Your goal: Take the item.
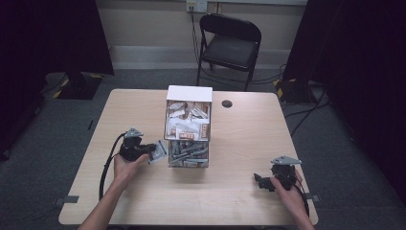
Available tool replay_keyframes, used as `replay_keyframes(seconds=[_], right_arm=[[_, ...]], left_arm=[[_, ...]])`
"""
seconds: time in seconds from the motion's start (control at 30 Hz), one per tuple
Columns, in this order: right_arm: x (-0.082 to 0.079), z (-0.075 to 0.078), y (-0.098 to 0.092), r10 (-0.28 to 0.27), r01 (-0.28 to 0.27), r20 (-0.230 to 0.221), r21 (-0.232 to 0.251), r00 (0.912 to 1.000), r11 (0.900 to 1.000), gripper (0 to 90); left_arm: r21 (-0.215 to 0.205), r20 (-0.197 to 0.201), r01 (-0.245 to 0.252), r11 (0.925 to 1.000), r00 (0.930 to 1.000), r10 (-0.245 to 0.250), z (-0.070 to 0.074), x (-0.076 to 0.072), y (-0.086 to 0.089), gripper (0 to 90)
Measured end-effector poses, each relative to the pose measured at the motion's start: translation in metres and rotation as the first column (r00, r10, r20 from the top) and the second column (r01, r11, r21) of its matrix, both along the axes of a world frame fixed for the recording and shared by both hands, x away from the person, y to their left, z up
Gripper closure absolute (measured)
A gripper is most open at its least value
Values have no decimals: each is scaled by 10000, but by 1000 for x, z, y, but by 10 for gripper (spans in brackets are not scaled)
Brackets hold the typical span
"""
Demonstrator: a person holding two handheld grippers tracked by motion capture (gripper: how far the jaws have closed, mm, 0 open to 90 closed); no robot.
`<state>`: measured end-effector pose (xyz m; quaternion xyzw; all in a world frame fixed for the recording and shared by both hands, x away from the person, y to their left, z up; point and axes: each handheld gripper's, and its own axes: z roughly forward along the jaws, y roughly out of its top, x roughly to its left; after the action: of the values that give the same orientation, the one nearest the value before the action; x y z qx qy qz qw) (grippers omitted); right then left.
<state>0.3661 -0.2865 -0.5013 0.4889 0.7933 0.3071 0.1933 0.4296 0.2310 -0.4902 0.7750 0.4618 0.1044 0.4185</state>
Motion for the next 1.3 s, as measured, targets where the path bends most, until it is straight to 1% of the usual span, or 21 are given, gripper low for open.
replay_keyframes(seconds=[0.1, 0.13, 0.2, 0.37, 0.43, 0.5, 0.53, 0.6, 0.67, 0.7, 0.77, 0.83, 0.87, 0.97, 1.0, 1.07, 1.13, 1.17, 1.3], right_arm=[[0, 0, 0, 3, -3, 8, -7, 10000, 10000, 0], [0, 0, 0, -1, 1, 0, 0, 10000, 10000, 0], [0, 0, 0, -2, 2, 0, 1, 10000, 10000, 0], [0, 0, 0, -1, 1, 1, 0, 10000, 10000, 0], [0, 0, 0, -3, 3, -1, 2, 10000, 10000, 0], [0, 0, 0, -2, 2, 0, 1, 10000, 10000, 0], [0, 0, 0, -1, 1, 0, -1, 10000, 10000, 0], [0, 0, 0, -1, 1, 0, -1, 10000, 10000, 0], [0, 0, 0, 0, 0, 1, -1, 10000, 10000, 0], [0, 0, 0, -1, 1, 0, 1, 10000, 10000, 0], [0, 0, 0, 1, -1, 2, -3, 10000, 10000, 0], [0, 0, 0, 14, -14, 2, -1, 10000, 10000, 0], [0, 0, 0, 28, -28, 0, -5, 10000, 10000, 0], [0, 0, 0, 27, -27, 0, -4, 10000, 10000, 0], [0, 0, 0, 26, -26, 0, -3, 10000, 10000, 0], [0, 0, 0, 29, -29, 3, -5, 10000, 10000, 0], [0, 0, 0, 32, -32, 11, -11, 10000, 10000, 0], [0, 0, 0, 30, -30, 3, -6, 10000, 10000, 0], [0, 0, 0, 28, -28, 1, -4, 10000, 10000, 0]], left_arm=[[-76, -91, -119, 9999, 9999, 118, -4, 3, -1, 900], [-160, -125, -130, 9998, 9998, 128, -6, 4, -2, 899], [-86, -155, -207, 9997, 9997, 205, -9, 5, -3, 897], [-90, -294, -304, 9995, 9991, 301, -13, 8, -2, 893], [68, -328, -314, 9995, 9990, 316, -14, 9, -2, 889], [51, -236, -413, 9991, 9989, 414, -16, 10, -2, 884], [108, -141, -551, 9984, 9984, 553, -17, 11, -2, 881], [189, -58, -627, 9979, 9980, 629, -17, 12, -3, 881], [184, -17, -666, 9976, 9978, 666, -17, 12, -4, 880], [73, 26, -644, 9979, 9979, 644, -19, 13, -4, 880], [63, 27, -663, 9978, 9978, 663, -19, 13, -5, 868], [-36, 9, -735, 9973, 9973, 735, -20, 14, -3, 860], [-111, -181, -813, 9966, 9965, 811, -20, 15, -2, 827], [-111, -229, -807, 9967, 9965, 805, -20, 14, 2, 821], [-196, -255, -810, 9965, 9964, 805, -20, 14, 2, 821], [-143, -246, -886, 9960, 9958, 883, -20, 14, 2, 802], [-221, -233, -864, 9960, 9960, 859, -21, 15, 1, 787], [-173, -238, -888, 9959, 9958, 884, -21, 15, 1, 768], [-86, -177, -832, 9965, 9964, 831, -21, 15, 1, 748]])
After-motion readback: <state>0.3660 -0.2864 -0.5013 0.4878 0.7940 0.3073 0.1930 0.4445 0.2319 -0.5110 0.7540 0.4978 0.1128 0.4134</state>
